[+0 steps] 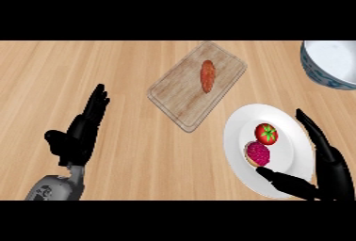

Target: Pick the tomato from the plate and place it in the bowl

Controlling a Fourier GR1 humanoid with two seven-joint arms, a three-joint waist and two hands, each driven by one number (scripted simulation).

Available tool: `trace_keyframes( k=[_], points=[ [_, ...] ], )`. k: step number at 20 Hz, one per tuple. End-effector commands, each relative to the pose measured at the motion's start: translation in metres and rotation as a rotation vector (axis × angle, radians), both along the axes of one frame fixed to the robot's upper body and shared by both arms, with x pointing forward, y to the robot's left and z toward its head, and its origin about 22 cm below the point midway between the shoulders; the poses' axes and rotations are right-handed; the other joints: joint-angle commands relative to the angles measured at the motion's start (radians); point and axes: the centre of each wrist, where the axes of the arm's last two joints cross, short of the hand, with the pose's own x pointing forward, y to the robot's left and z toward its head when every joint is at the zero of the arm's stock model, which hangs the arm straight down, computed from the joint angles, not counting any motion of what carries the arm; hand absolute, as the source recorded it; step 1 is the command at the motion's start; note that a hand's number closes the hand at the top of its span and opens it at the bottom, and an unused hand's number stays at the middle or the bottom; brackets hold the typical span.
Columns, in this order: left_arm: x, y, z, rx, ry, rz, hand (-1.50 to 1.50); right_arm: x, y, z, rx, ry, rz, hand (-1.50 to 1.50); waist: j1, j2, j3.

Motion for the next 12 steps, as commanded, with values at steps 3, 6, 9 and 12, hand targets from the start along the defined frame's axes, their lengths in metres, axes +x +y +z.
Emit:
trace_keyframes(
  k=[3, 6, 9, 12],
  points=[
    [0.001, -0.007, -0.012, 0.001, 0.003, -0.002, 0.0, -0.015, 0.006, 0.048, -0.1, 0.071, -0.141, -1.5, 0.007, 0.002, -0.002],
    [-0.001, -0.007, -0.009, 0.009, -0.012, 0.004, 0.0, -0.015, 0.003, 0.08, -0.14, 0.18, -0.136, -1.5, 0.011, 0.001, -0.002],
    [0.003, -0.012, -0.008, -0.02, -0.004, -0.016, 0.0, -0.004, 0.005, 0.091, -0.146, 0.305, -0.131, -1.5, 0.016, 0.003, -0.001],
    [0.016, -0.01, 0.0, 0.009, 0.001, -0.024, 0.0, 0.013, 0.001, 0.105, -0.227, 0.403, -0.141, -1.5, 0.018, 0.005, -0.001]
  ],
)
